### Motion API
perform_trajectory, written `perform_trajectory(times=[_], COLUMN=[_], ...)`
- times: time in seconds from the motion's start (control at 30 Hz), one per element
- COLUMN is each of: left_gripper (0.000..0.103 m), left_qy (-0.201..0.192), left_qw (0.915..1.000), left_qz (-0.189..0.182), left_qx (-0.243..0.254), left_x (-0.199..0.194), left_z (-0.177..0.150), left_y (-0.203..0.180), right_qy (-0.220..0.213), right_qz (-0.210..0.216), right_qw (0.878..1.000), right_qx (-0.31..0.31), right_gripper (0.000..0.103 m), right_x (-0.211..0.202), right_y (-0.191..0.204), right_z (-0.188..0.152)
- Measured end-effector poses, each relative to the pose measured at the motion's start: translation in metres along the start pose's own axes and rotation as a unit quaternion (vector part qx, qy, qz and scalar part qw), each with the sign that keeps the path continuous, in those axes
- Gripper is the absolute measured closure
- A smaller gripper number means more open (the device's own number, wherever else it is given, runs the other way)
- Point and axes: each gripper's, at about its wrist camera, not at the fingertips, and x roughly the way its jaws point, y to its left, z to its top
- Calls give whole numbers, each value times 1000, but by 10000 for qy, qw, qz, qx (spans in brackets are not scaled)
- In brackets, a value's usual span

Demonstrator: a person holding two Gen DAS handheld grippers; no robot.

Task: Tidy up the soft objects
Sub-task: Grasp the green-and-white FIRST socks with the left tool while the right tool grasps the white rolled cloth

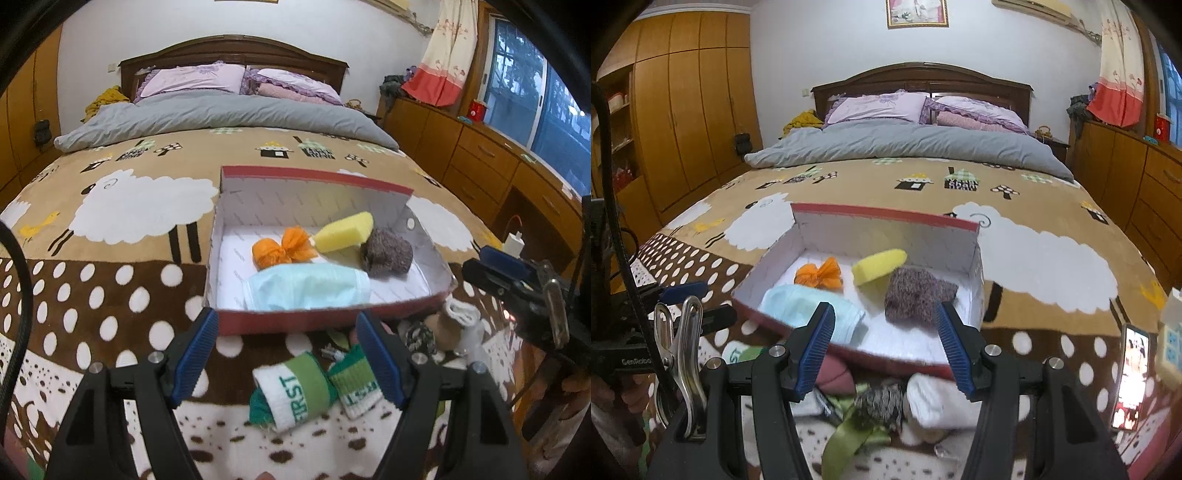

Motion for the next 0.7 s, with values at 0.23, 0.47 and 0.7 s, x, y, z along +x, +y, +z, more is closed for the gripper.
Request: perform_trajectory(times=[0.23,0.47,0.7], left_gripper=[23,23,23], left_qy=[189,348,466], left_qw=[9998,9993,9987], left_qz=[-41,-32,-86], left_qx=[12,-136,-180], left_x=[5,15,23], left_z=[-15,-29,-40], left_y=[-2,4,8], right_qy=[83,266,349], right_qz=[-87,-162,-225], right_qw=[9999,9995,9988], right_qx=[-24,100,252], right_gripper=[44,44,44], right_x=[-11,-15,-11], right_y=[-4,-14,-25], right_z=[-19,-41,-56])
